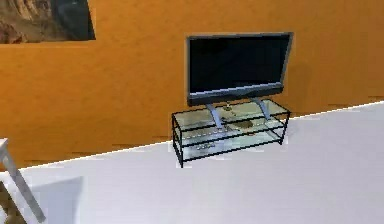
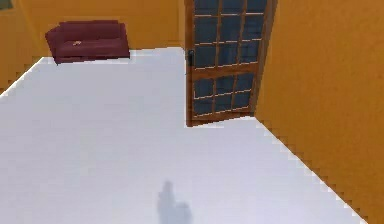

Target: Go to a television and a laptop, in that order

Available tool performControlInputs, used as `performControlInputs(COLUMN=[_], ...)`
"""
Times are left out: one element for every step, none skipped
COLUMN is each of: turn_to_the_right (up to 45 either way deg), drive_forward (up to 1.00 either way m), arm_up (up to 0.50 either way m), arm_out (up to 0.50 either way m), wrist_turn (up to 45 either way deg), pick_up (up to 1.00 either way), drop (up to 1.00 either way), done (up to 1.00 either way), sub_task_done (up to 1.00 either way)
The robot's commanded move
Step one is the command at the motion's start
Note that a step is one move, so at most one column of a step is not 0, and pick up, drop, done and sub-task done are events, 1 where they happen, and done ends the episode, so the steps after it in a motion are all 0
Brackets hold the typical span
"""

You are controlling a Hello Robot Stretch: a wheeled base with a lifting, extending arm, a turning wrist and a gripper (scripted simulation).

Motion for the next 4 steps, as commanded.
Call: performControlInputs(turn_to_the_right=[0.0, 18.0, 0.0, 45.0], drive_forward=[0.7, 0.0, 0.0, 0.0], arm_up=[0.0, 0.0, 0.0, 0.0], arm_out=[0.0, 0.0, 0.0, 0.0], wrist_turn=[0.0, 0.0, 0.0, 0.0], pick_up=[0.0, 0.0, 0.0, 0.0], drop=[0.0, 0.0, 0.0, 0.0], done=[0.0, 0.0, 0.0, 0.0], sub_task_done=[0.0, 0.0, 1.0, 0.0])
